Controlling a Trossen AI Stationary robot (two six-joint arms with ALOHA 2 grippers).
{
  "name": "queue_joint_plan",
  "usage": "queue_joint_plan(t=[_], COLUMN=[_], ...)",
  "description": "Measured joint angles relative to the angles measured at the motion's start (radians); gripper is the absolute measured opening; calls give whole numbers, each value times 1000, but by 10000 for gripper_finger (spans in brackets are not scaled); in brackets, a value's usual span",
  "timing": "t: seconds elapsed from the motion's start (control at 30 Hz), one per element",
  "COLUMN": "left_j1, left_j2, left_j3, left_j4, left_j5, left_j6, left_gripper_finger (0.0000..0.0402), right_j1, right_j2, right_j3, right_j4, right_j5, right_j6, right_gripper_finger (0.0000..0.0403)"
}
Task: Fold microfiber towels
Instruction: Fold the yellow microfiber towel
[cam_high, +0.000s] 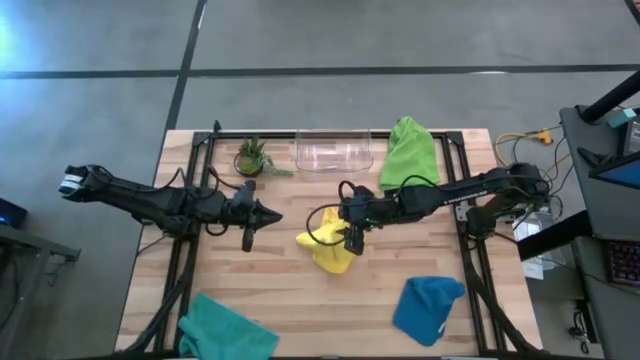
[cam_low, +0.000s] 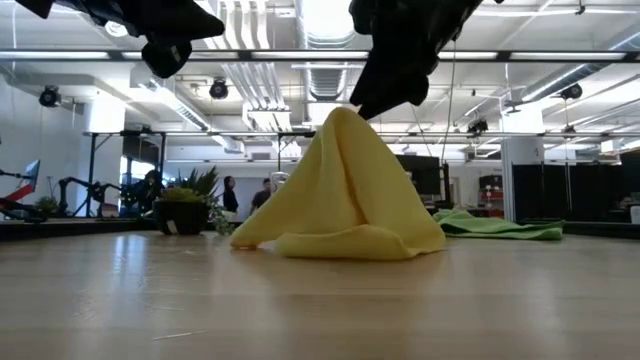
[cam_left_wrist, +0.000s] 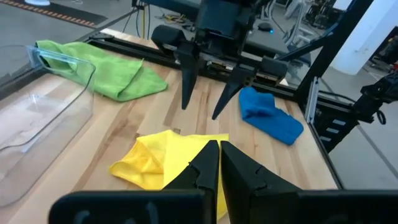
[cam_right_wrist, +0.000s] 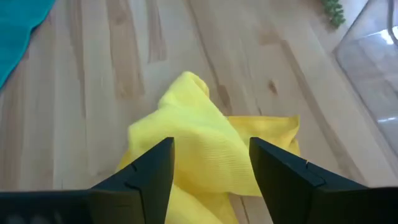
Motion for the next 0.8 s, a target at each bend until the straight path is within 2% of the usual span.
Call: queue_joint_plan(t=[0.13, 0.23, 0.43, 0.6, 0.8], left_j1=[1, 0, 0, 0, 0], left_j2=[-6, -14, -6, 9, 10], left_j3=[-1, -1, -4, -12, -9], left_j4=[-1, -4, -1, -5, -10], left_j5=[0, 0, 0, 0, 2], left_j6=[0, 0, 0, -1, -2], left_gripper_finger=[0, 0, 0, 0, 0], right_j1=[26, 97, 295, 363, 311], right_j2=[-11, -44, -78, 22, 176], right_j3=[-14, -61, -213, -284, -244], right_j4=[-32, -29, 189, 395, 411], right_j5=[-32, -53, -34, 116, 122], right_j6=[47, 92, 131, 25, 25], right_gripper_finger=[203, 203, 203, 203, 203])
